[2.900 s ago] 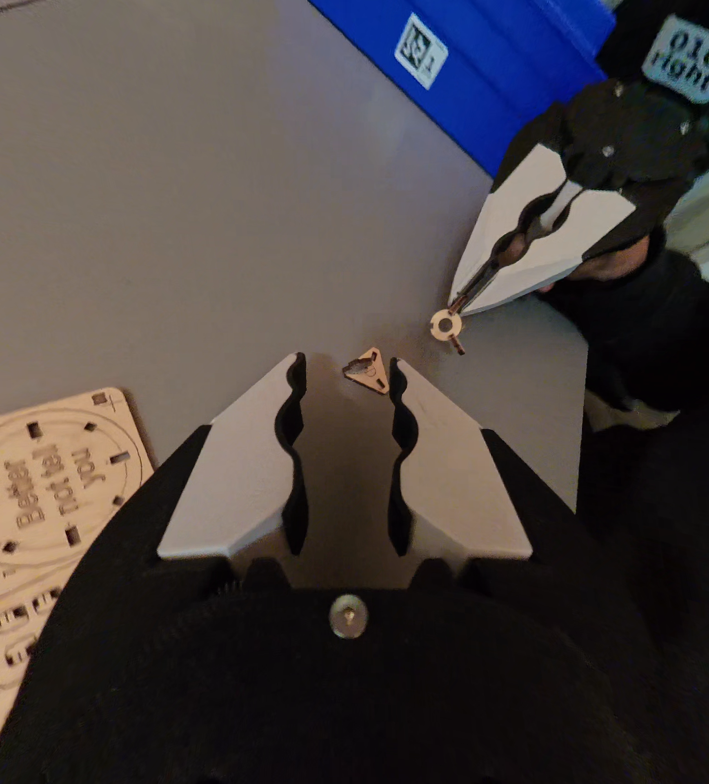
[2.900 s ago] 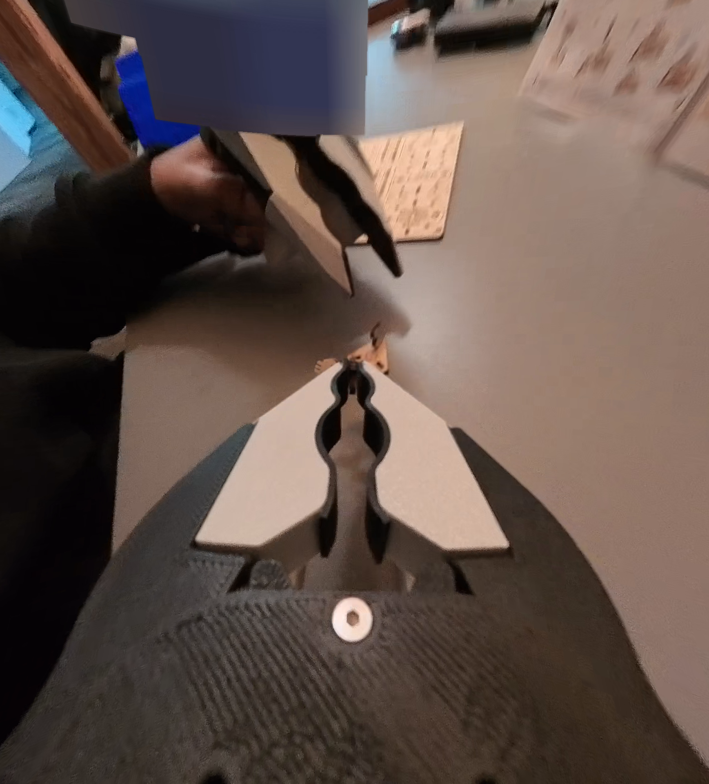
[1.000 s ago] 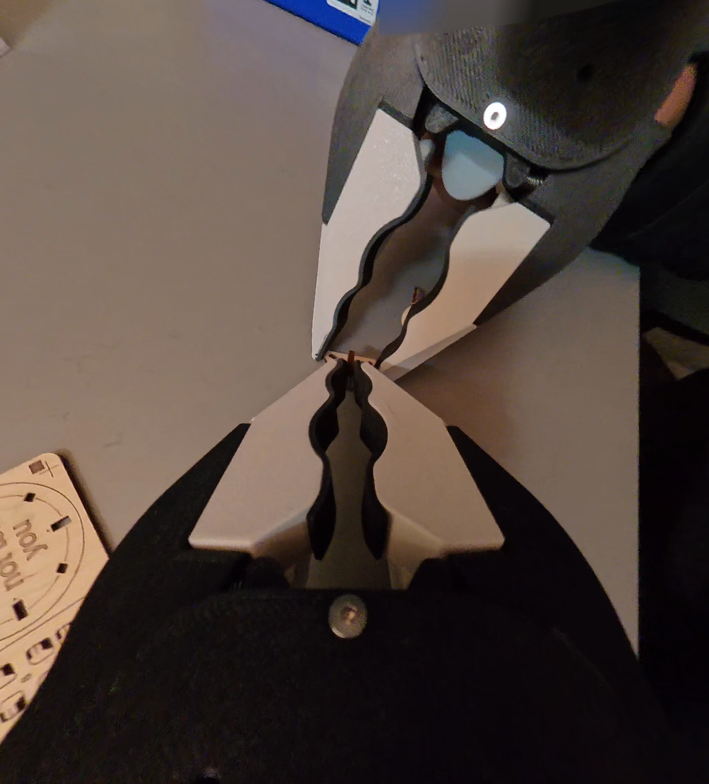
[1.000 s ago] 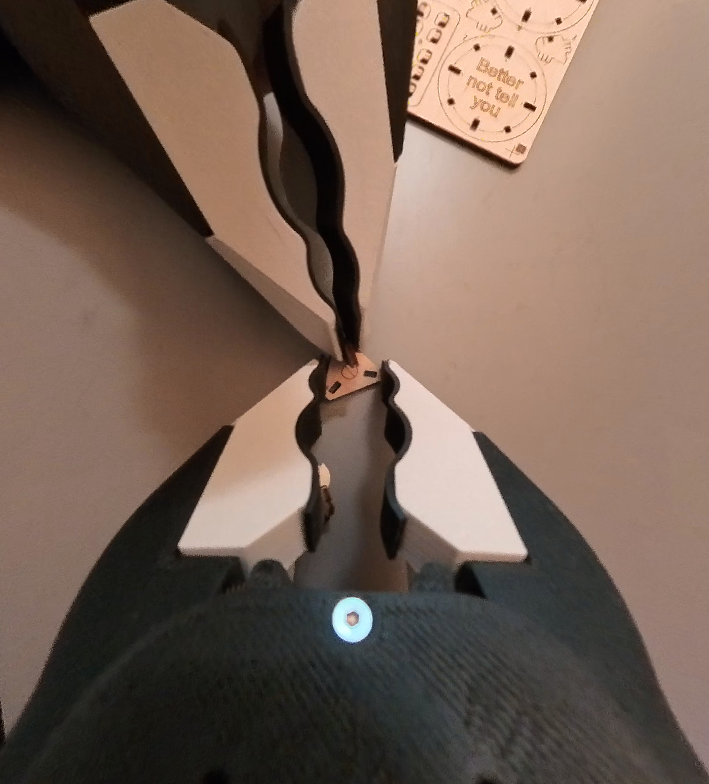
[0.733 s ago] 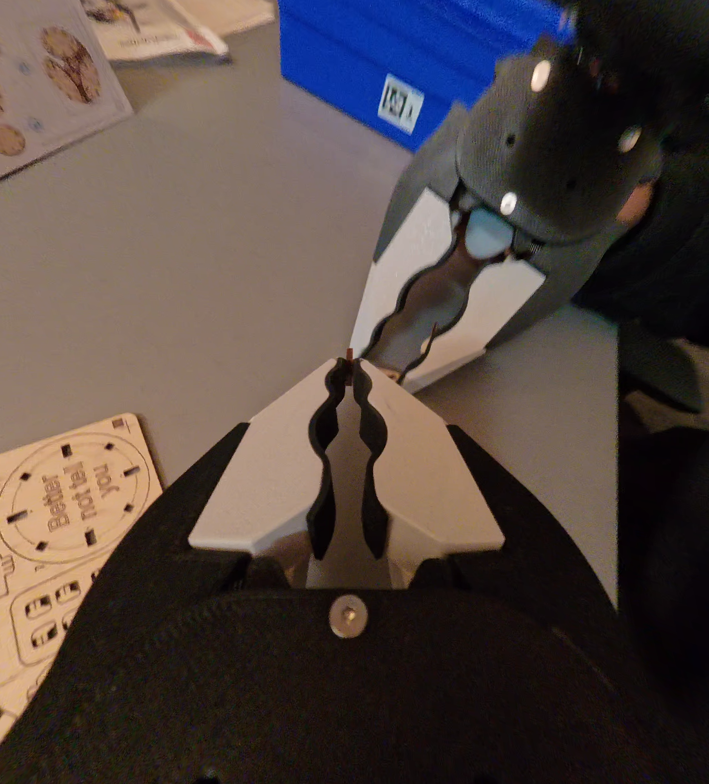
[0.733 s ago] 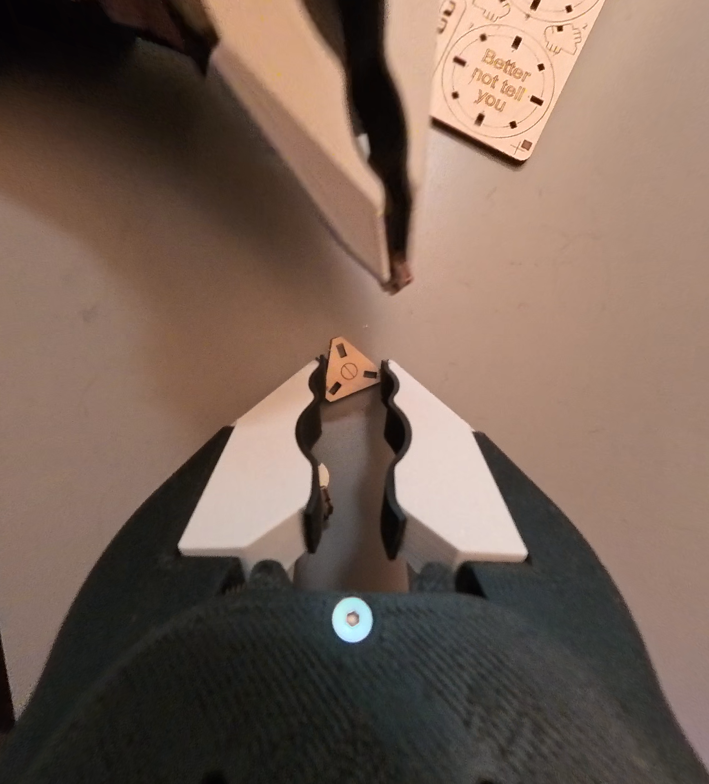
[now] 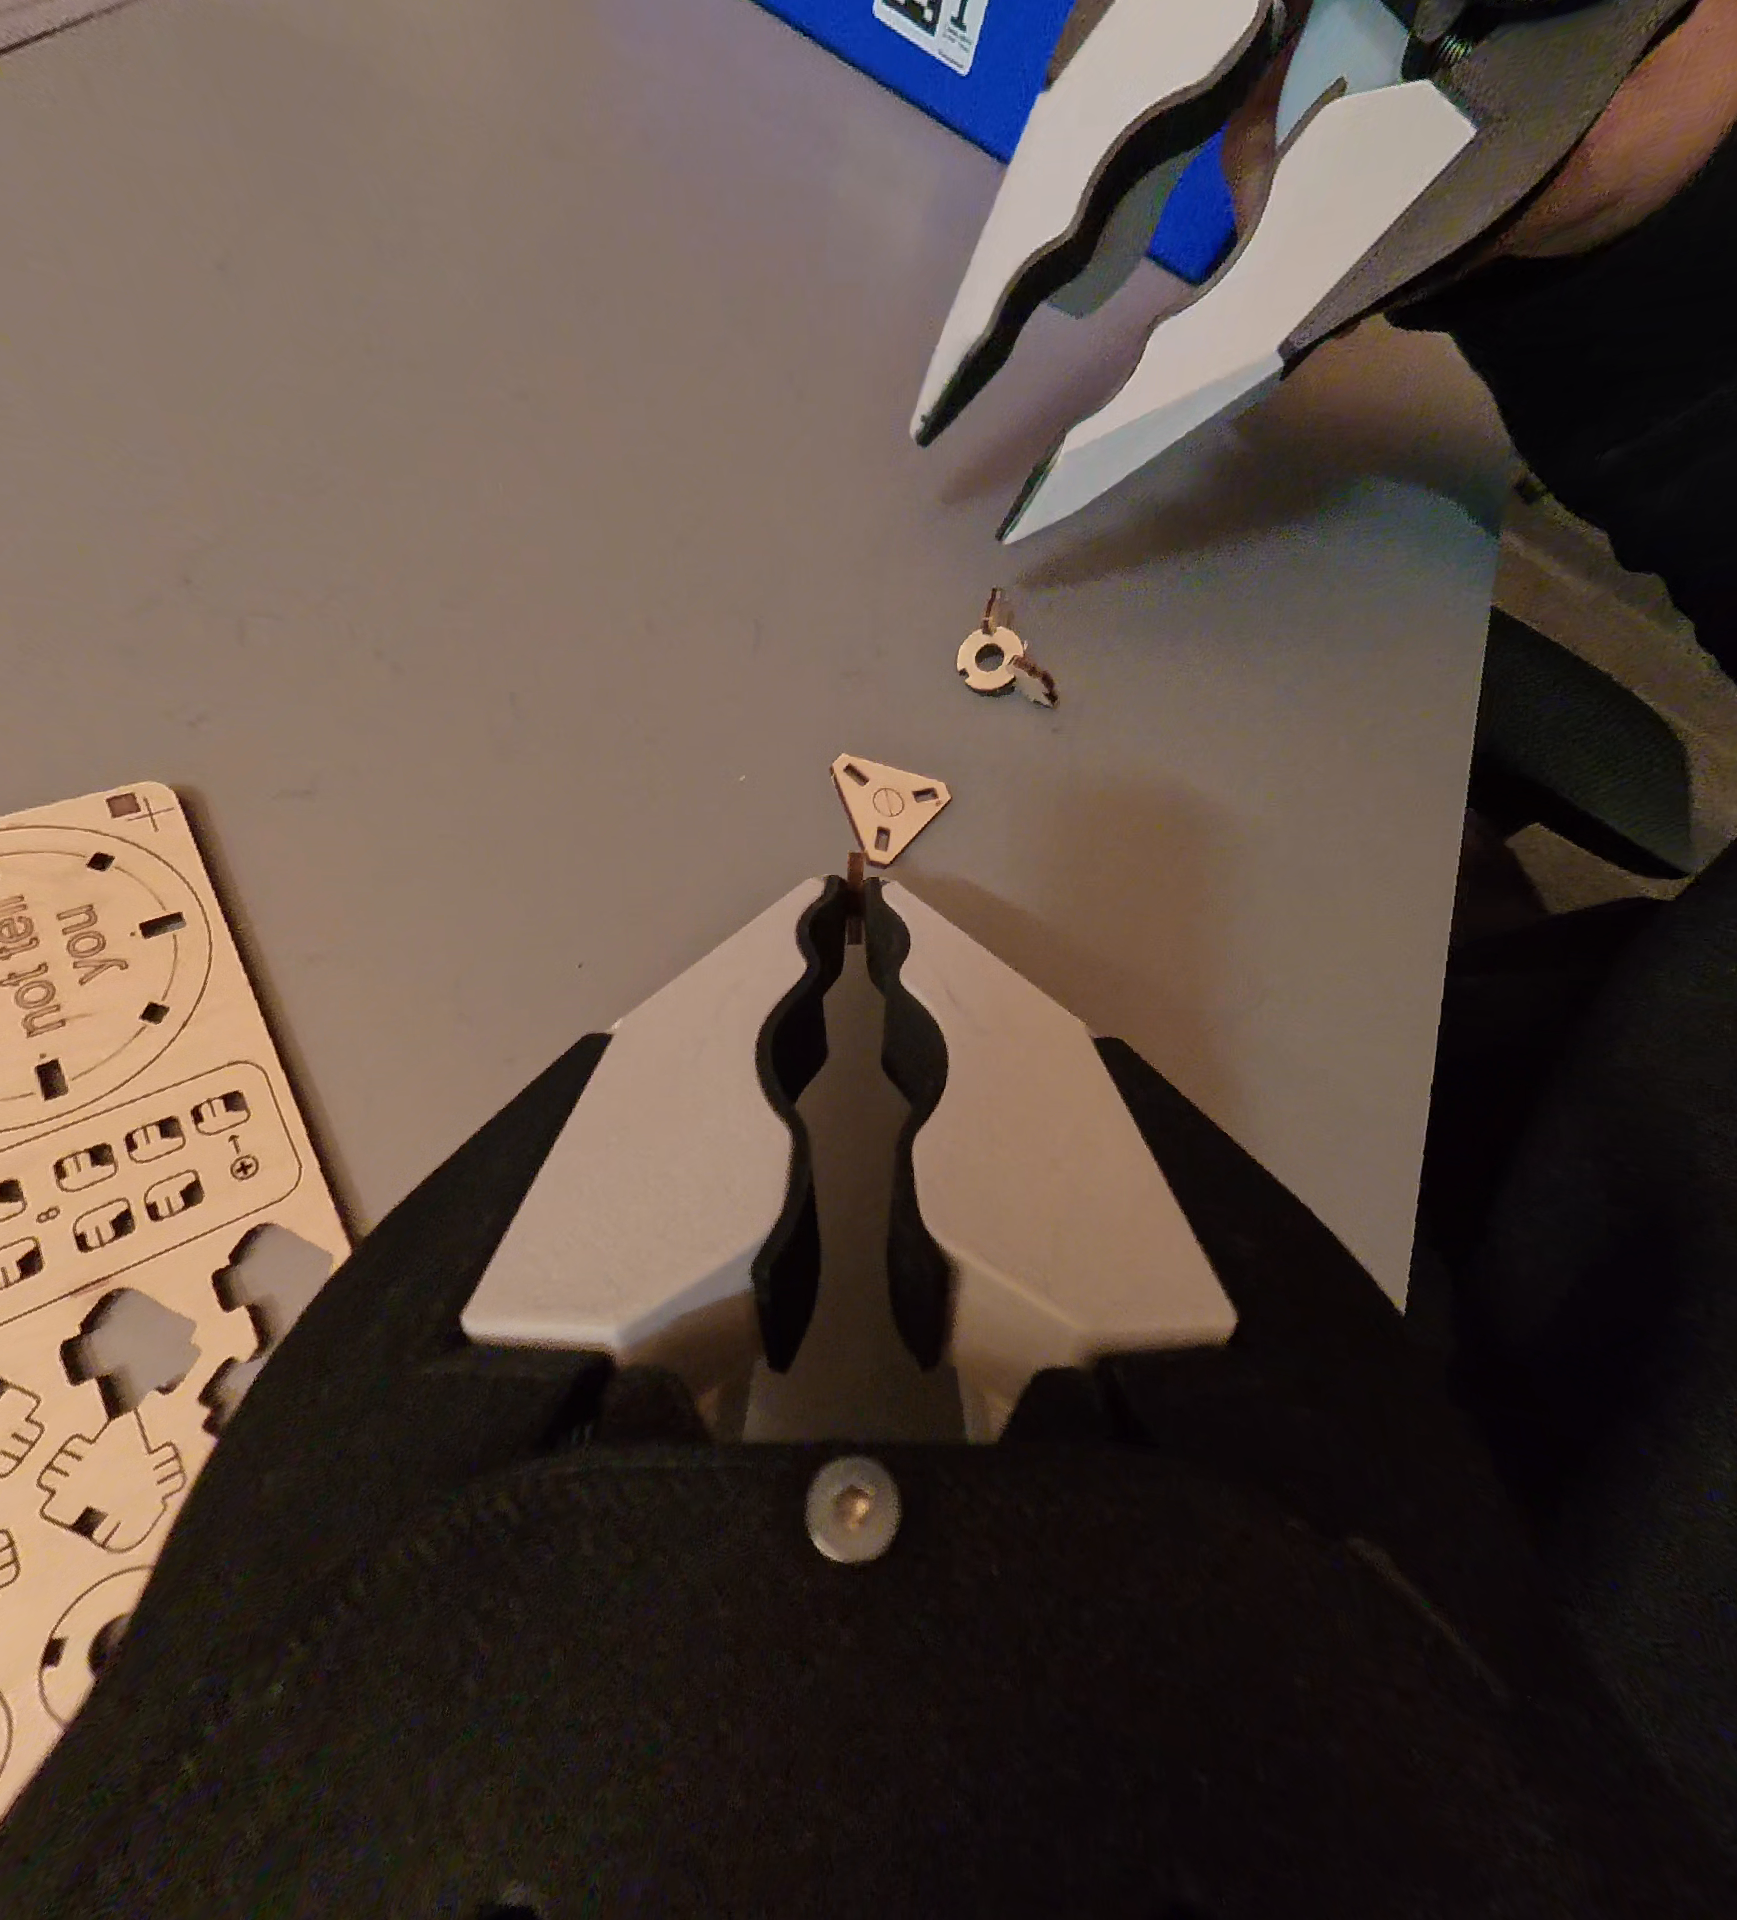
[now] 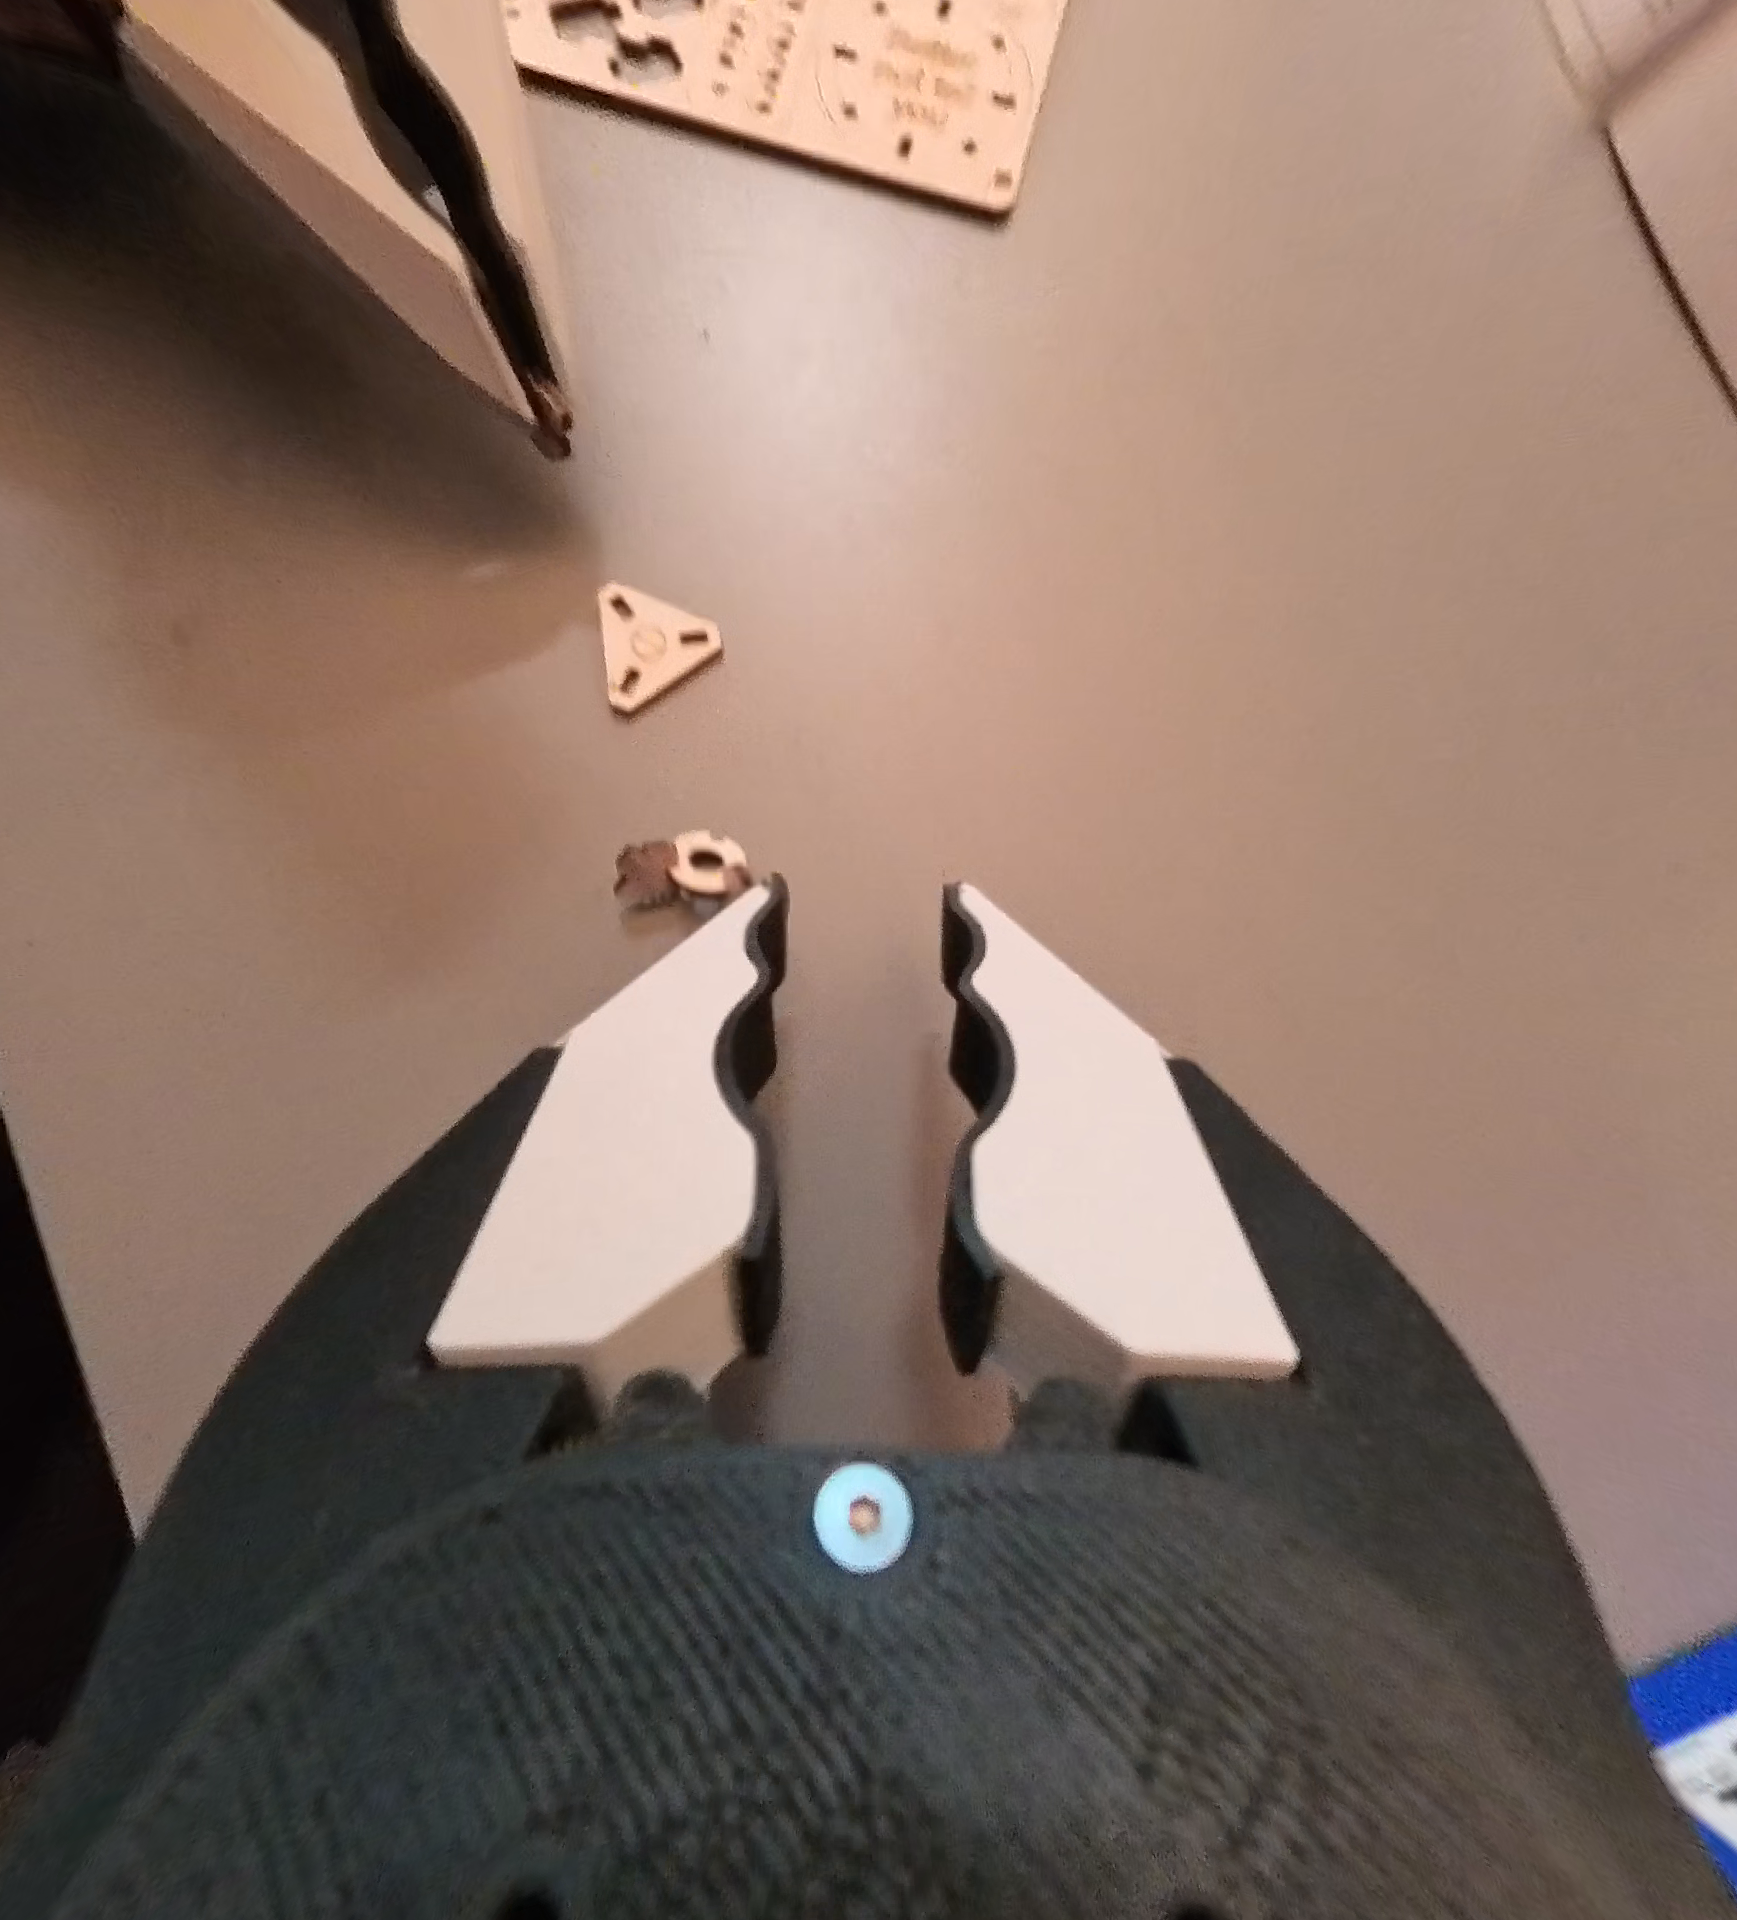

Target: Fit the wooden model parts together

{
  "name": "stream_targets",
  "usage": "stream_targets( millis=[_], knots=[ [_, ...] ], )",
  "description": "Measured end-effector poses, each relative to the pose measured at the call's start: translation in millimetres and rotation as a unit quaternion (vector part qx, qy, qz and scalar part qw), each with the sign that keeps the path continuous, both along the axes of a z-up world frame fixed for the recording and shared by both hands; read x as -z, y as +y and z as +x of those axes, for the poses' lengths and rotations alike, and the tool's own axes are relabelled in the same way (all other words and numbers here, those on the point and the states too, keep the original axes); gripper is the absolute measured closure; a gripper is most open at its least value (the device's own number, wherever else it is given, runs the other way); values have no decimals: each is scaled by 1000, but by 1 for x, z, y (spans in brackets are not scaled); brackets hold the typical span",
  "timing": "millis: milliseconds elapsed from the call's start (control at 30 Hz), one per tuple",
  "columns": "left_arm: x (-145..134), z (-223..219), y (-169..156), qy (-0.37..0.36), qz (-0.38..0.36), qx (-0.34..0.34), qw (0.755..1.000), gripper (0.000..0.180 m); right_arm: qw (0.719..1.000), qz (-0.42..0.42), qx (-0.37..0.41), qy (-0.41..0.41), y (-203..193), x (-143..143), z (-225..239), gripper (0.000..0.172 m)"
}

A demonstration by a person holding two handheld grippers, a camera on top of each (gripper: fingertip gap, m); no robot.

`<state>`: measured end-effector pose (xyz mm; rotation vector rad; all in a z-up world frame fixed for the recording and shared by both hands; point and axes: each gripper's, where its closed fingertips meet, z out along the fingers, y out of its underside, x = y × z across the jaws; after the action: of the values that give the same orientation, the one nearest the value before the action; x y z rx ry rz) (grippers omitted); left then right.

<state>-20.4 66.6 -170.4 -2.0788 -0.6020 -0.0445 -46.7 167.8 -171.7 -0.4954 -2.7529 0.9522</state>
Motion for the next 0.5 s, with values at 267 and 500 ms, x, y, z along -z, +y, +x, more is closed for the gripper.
stream_targets(
  millis=[267,500],
  knots=[
    [9,7,5,-15,-12,17,1000,180,999,-11,-32,-13,-4,16,20,149],
    [15,8,5,-29,-28,19,999,179,997,-40,-52,-30,-16,17,22,167]
  ],
)
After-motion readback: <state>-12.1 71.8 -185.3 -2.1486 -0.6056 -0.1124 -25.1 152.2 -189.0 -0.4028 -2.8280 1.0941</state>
